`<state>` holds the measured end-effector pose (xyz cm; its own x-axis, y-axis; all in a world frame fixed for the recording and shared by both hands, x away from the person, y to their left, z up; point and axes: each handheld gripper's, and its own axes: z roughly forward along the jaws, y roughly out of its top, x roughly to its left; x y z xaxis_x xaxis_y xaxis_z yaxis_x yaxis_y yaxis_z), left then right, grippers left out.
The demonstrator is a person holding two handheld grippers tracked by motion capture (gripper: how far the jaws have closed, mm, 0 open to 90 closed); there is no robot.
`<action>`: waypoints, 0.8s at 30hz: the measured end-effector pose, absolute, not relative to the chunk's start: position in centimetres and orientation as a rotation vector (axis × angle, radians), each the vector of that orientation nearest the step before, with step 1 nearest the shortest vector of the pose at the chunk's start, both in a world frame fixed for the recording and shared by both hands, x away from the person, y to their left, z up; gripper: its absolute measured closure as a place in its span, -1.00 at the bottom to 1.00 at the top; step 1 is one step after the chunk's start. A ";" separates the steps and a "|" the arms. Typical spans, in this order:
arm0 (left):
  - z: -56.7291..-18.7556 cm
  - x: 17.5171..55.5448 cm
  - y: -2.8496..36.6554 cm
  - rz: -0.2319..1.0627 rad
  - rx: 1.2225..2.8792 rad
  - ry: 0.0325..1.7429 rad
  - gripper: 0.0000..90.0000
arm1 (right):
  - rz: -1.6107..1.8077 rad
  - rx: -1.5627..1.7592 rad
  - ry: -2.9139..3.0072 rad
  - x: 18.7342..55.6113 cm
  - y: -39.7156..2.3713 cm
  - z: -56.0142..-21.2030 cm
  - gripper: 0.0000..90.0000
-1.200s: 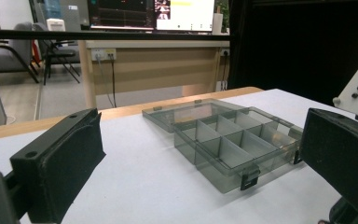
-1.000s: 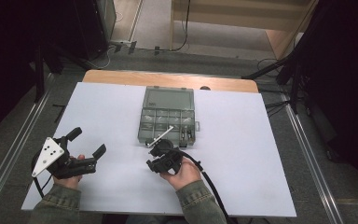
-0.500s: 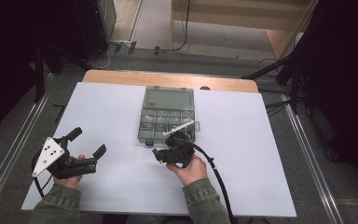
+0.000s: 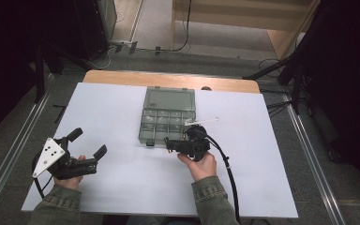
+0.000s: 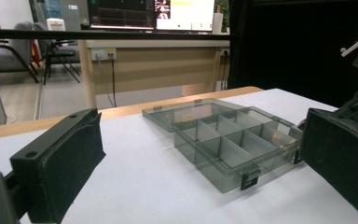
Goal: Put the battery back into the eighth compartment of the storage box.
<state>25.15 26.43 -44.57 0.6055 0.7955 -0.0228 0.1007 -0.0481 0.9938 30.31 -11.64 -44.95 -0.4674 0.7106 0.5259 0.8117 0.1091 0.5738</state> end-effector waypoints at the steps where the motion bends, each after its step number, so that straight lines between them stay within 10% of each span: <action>1: -44.6 25.2 26.4 0.670 1.537 0.782 -1.00 | -1.300 -1.571 -2.232 30.4 -12.0 -45.0 0.74; 24: -44.6 25.2 26.4 0.670 1.538 0.781 -1.00 | -1.330 -1.878 -2.081 32.5 -16.3 -46.2 0.74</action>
